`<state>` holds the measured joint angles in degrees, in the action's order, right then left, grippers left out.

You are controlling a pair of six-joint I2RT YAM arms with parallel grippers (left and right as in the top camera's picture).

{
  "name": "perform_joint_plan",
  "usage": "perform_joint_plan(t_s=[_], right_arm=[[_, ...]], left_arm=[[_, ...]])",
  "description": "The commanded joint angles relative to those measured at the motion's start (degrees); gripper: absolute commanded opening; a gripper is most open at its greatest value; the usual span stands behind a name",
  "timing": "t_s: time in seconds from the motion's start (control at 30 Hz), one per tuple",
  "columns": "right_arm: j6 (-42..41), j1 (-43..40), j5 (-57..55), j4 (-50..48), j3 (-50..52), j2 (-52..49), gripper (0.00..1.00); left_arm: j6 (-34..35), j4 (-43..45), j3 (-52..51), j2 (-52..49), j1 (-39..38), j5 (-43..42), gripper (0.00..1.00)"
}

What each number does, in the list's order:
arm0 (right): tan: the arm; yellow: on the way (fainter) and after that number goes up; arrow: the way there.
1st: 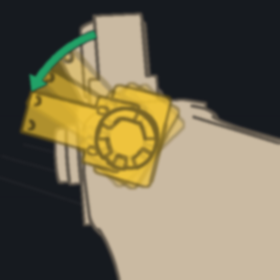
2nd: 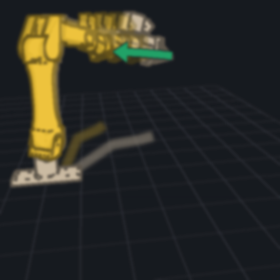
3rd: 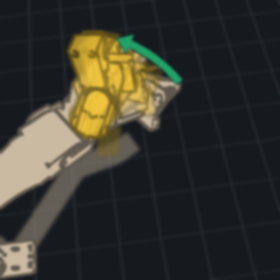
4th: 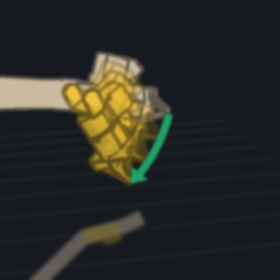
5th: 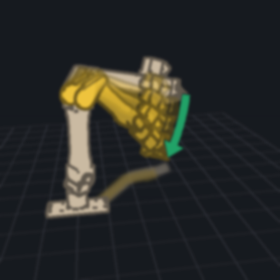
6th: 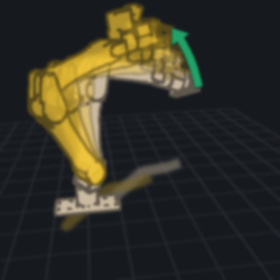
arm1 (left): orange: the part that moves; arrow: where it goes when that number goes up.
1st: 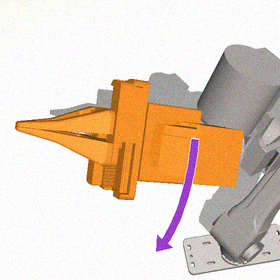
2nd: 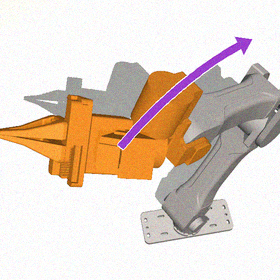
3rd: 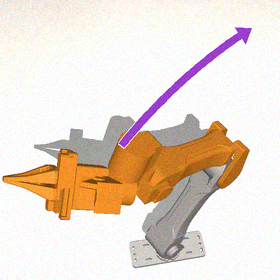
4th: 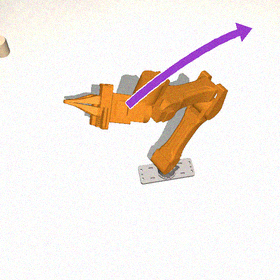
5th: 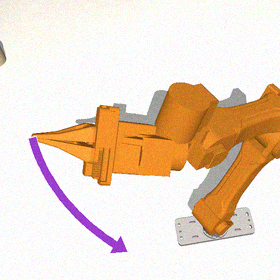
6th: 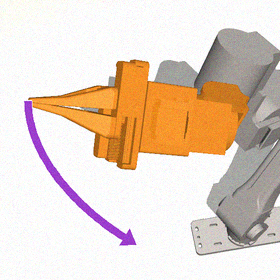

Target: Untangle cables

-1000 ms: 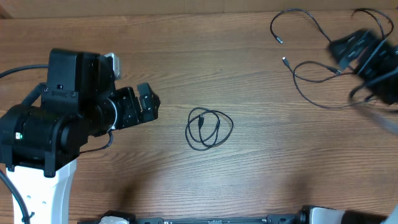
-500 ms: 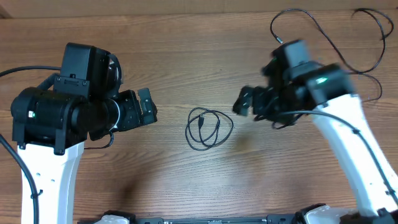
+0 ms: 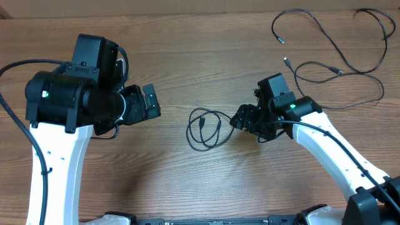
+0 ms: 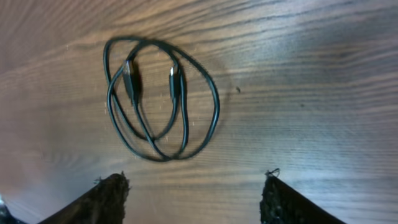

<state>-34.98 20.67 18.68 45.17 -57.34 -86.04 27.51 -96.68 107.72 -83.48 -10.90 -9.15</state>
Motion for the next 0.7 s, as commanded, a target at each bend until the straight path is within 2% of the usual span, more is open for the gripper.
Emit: perform_joint_plan(t_s=[0.0, 0.23, 0.5, 0.57, 0.67], right_arm=[[-6.6, 0.0, 0.5, -2.8, 2.5, 0.9, 0.66], [-11.8, 2.9, 0.5, -6.1, 3.4, -3.8, 0.66], [-17.2, 4.7, -1.3, -8.5, 3.4, -9.5, 0.70], [-16.4, 4.7, -1.0, -9.0, 3.4, -10.2, 0.70], [-15.8, 4.8, -0.2, -10.2, 3.4, -11.0, 0.70]], left_arm=[[0.8, -0.1, 0.3, -0.9, -0.4, -0.5, 0.96], [-2.3, -0.1, 0.3, -3.1, -0.4, -1.0, 0.95], [-2.2, -0.1, 0.3, -4.2, -0.4, -1.0, 0.95], [-2.2, -0.1, 0.3, -4.2, -0.4, -1.0, 0.92], [-2.2, -0.1, 0.3, -4.2, -0.4, -1.0, 0.81]])
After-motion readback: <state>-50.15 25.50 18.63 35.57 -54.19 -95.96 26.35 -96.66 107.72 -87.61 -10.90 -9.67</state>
